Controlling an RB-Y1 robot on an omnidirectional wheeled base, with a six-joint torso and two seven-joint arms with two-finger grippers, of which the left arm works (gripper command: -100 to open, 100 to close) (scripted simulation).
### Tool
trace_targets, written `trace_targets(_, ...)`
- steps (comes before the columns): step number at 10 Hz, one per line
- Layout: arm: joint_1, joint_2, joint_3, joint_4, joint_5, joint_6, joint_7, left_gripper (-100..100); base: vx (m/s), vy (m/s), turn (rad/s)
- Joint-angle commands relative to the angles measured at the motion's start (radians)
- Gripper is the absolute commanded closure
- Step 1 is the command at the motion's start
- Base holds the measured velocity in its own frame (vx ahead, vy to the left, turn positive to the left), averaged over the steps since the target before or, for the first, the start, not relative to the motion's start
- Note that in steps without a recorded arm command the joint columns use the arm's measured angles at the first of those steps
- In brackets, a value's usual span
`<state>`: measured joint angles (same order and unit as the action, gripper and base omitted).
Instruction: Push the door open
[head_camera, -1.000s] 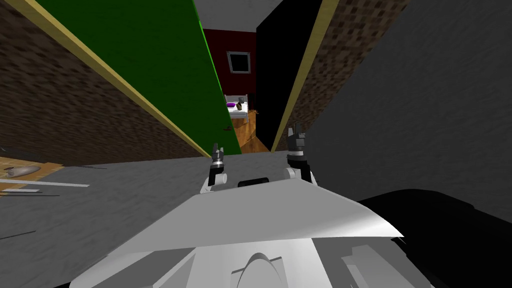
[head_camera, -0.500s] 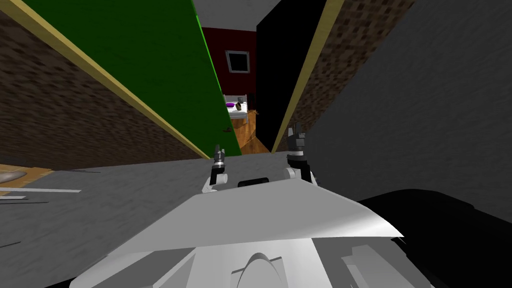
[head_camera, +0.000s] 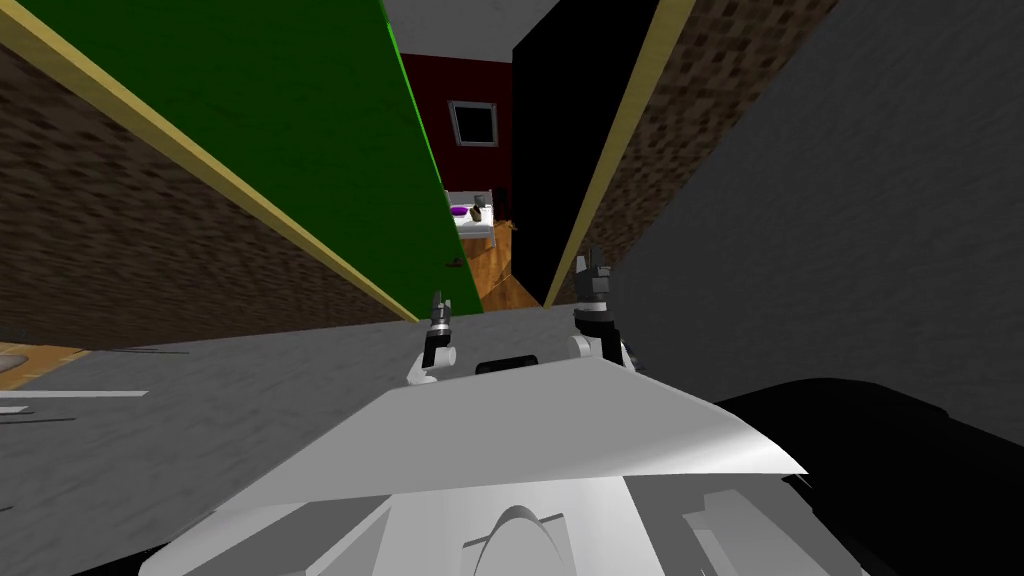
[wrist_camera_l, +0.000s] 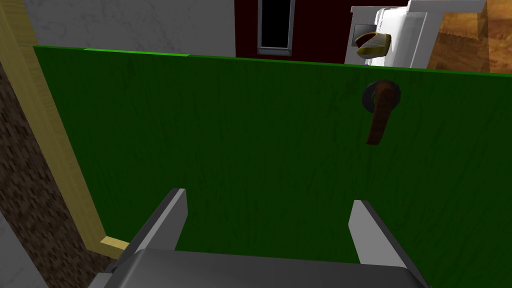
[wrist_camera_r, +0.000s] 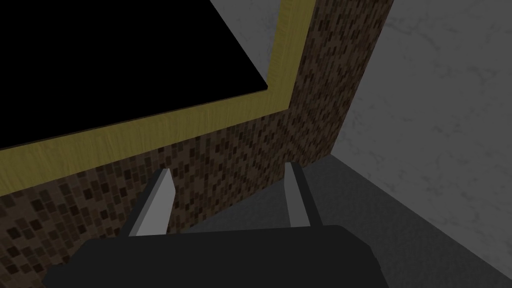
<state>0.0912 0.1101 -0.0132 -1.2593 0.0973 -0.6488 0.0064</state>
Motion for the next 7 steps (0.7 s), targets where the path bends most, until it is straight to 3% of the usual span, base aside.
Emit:
trace_targets(1,-0.021,0.004,0.002,0.05,0.002,-0.017,0.005,-100,0.075,0.038,-0.031)
trace_targets(2,-0.021,0.004,0.002,0.053,0.002,-0.017,0.005,-100,0.053,0.028,-0.017)
trace_targets(7,-0.082,0.01,0.008,0.198,0.006,-0.053,0.013,-100,0.082,0.042,-0.03)
